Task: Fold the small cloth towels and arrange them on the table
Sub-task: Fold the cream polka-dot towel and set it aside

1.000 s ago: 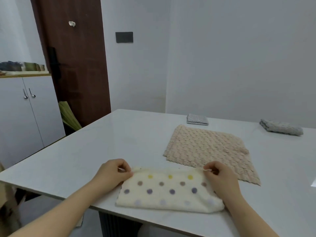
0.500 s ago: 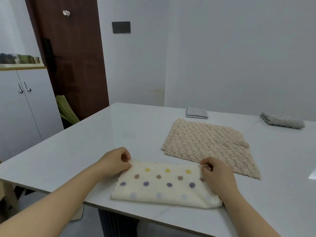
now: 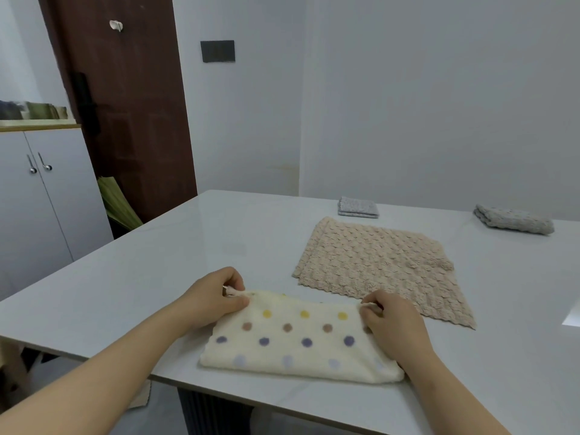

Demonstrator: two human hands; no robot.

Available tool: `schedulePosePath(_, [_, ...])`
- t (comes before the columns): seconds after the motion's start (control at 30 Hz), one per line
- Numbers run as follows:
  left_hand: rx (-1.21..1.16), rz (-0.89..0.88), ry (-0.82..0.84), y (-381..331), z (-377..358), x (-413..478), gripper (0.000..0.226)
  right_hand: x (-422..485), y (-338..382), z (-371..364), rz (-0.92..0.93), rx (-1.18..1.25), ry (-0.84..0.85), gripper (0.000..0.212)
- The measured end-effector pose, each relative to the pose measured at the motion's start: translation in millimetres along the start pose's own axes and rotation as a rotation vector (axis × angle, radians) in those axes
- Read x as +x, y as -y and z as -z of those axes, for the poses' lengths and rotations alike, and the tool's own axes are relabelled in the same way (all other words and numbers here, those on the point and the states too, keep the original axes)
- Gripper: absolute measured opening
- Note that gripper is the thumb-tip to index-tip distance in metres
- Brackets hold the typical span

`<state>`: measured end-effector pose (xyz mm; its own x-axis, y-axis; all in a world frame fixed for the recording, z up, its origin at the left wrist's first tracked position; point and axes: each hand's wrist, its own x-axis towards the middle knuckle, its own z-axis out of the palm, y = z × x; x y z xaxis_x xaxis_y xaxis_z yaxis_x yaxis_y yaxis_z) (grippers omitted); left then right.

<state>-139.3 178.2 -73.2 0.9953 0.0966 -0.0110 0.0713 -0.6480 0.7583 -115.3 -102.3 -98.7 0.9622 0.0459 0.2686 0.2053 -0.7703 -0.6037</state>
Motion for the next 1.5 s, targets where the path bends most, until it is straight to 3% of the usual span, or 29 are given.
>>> schedulePosePath(0.1, [-0.045,-0.027,0.011,2,3,-2,0.020,0,0,0,0.000,0.018,-0.005,0.024])
schedulePosePath(0.27, [0.120,0.048,0.095,-6,6,0,0.009,0,0,0,-0.007,0.031,-0.010,0.031])
schedulePosePath(0.5, [0.034,0.140,0.134,-14,9,5,0.013,0,0,0,-0.007,0.030,-0.016,0.032])
schedulePosePath(0.8, [-0.237,0.141,-0.068,-9,7,7,0.015,0,1,0,0.002,-0.022,0.017,0.012])
schedulePosePath(0.93, [-0.276,0.150,-0.122,-8,4,7,0.018,0,-1,0,0.015,-0.006,0.022,0.027])
schedulePosePath(1.07, [-0.267,0.122,-0.133,-12,10,5,0.016,-2,-1,2,-0.015,0.089,0.025,0.022])
schedulePosePath(1.23, [-0.210,0.037,-0.111,-27,27,-4,0.011,-10,8,17,-0.121,0.569,0.058,0.010])
schedulePosePath(1.3, [-0.147,-0.022,-0.090,-37,36,-10,0.012,-12,13,31,-0.100,0.674,0.049,0.016])
schedulePosePath(1.4, [0.029,-0.101,-0.026,-52,50,-19,0.021,-9,24,54,-0.003,0.651,0.099,0.028])
schedulePosePath(1.5, [0.310,-0.145,0.029,-66,62,-27,0.017,-5,36,68,0.053,0.437,0.160,0.021])
